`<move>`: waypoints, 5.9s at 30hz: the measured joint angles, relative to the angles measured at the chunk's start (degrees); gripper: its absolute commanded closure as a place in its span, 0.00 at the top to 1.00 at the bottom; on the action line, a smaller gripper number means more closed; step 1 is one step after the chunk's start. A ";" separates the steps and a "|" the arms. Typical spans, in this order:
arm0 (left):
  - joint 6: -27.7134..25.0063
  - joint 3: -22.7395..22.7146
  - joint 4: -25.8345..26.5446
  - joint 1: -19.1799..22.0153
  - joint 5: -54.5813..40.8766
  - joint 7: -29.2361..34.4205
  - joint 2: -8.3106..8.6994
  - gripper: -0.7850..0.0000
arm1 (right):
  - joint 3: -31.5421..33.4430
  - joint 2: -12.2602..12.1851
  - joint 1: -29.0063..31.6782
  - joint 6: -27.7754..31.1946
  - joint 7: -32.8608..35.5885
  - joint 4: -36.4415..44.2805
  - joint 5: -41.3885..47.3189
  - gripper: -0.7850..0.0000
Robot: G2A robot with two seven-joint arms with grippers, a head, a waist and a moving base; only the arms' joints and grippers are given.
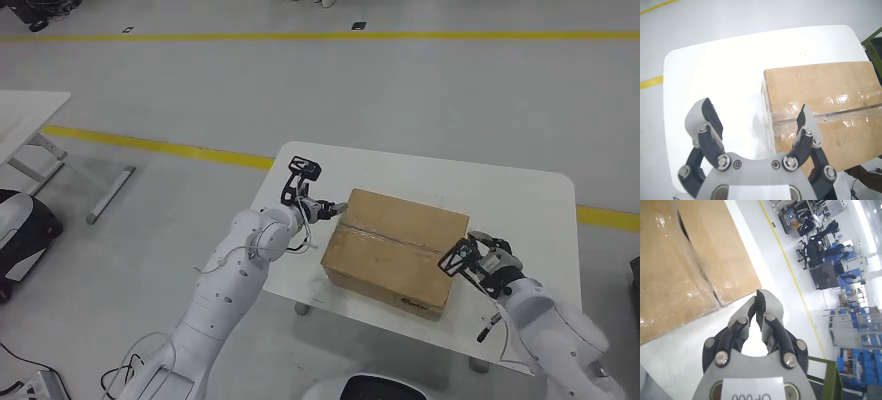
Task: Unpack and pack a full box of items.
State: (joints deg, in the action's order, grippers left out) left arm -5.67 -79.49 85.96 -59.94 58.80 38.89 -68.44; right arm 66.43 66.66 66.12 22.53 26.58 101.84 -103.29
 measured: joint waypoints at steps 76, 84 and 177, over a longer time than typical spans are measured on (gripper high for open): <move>13.21 -11.96 -2.59 -3.92 4.48 -7.62 1.39 1.00 | -36.33 25.09 -35.61 -6.82 -14.64 -61.64 51.25 0.00; 13.21 -11.96 -2.59 -3.92 4.48 -7.62 1.39 1.00 | -31.87 22.07 -32.04 -6.16 -14.39 -54.73 47.91 0.00; 13.21 -11.96 -2.59 -3.92 4.48 -7.62 1.39 1.00 | 4.88 8.86 -0.33 -3.10 -8.09 -14.47 42.47 0.00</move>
State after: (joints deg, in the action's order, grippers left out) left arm 7.54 -91.46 83.37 -63.86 63.28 31.28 -67.05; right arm 71.31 75.52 65.79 19.44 18.49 87.38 -60.82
